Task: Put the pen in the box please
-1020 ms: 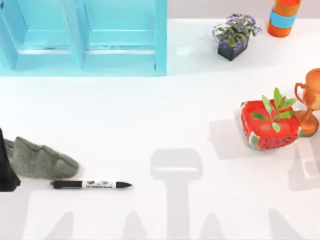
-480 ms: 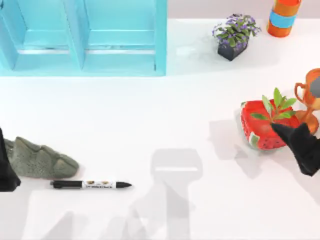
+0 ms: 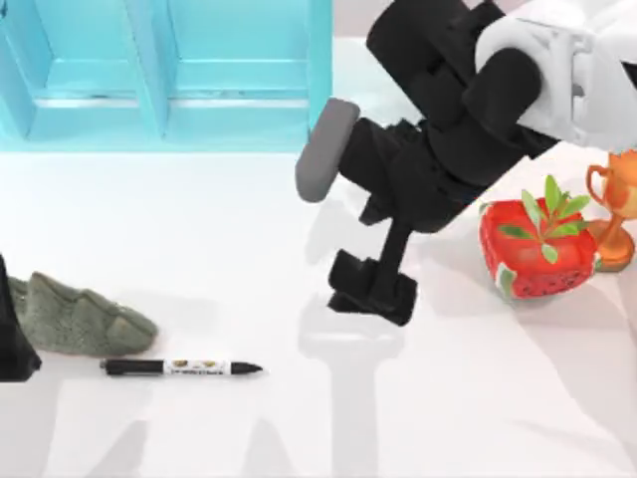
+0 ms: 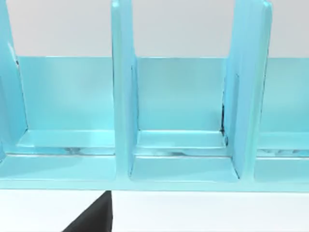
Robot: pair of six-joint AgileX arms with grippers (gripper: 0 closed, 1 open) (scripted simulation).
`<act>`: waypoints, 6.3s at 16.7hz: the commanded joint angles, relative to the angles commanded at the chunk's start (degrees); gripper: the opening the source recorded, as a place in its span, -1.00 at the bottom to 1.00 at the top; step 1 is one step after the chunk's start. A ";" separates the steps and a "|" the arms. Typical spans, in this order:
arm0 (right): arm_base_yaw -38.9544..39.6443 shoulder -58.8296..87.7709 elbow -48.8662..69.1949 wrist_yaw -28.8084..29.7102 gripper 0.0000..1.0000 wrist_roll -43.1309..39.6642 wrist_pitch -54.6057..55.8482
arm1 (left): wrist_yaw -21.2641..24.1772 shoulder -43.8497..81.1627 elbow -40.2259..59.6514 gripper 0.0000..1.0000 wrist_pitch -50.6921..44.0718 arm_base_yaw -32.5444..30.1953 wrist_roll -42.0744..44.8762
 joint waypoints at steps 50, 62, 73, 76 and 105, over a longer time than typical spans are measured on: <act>14.92 48.88 43.44 -1.07 -0.36 -1.18 -5.72 | 0.00 0.00 0.00 1.00 0.00 0.00 0.00; 14.92 48.88 43.44 -1.07 -1.00 -1.18 -5.72 | 0.00 0.00 0.00 1.00 0.00 0.00 0.00; 12.53 50.35 63.68 -0.81 -1.00 -1.65 -20.69 | 0.00 0.00 0.00 1.00 0.00 0.00 0.00; 13.21 51.54 71.92 -0.72 -1.00 -1.78 -27.18 | 0.00 0.00 0.00 1.00 0.00 0.00 0.00; -53.68 -1.45 -1.57 18.36 -1.00 65.37 4.23 | 0.00 0.00 0.00 1.00 0.00 0.00 0.00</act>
